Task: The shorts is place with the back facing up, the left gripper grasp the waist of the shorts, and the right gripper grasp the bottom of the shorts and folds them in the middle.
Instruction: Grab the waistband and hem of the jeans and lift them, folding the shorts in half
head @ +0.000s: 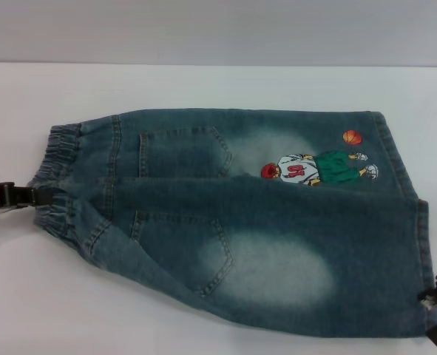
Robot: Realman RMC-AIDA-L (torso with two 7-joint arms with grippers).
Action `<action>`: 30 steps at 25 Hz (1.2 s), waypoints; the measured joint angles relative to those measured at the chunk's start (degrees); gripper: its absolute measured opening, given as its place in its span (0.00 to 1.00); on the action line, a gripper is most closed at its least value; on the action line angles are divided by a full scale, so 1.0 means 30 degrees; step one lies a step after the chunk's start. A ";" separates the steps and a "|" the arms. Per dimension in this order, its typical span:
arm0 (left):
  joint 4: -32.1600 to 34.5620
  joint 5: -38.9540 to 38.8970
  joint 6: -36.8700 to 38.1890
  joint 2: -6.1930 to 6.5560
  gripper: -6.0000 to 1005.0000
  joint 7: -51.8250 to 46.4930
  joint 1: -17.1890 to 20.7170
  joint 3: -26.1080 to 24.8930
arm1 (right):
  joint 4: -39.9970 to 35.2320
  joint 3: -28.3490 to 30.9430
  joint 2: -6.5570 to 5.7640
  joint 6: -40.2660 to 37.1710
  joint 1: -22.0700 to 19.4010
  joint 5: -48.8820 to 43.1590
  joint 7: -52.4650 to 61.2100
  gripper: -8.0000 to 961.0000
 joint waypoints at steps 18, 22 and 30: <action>-0.0273 -0.0079 -0.0497 -0.0036 0.05 0.0024 -0.0055 -0.0020 | -0.1107 0.2052 -0.0311 -0.0328 0.0914 -0.1612 0.0343 0.76; -0.0274 -0.0091 -0.0526 -0.0039 0.05 0.0031 -0.0091 -0.0020 | -0.1168 0.1952 -0.0323 -0.1410 0.1184 -0.2341 0.0346 0.76; -0.0274 -0.0109 -0.0573 0.0009 0.05 -0.0045 -0.0124 -0.0031 | -0.1337 0.2059 -0.0328 -0.1705 0.1262 -0.4339 0.0445 0.76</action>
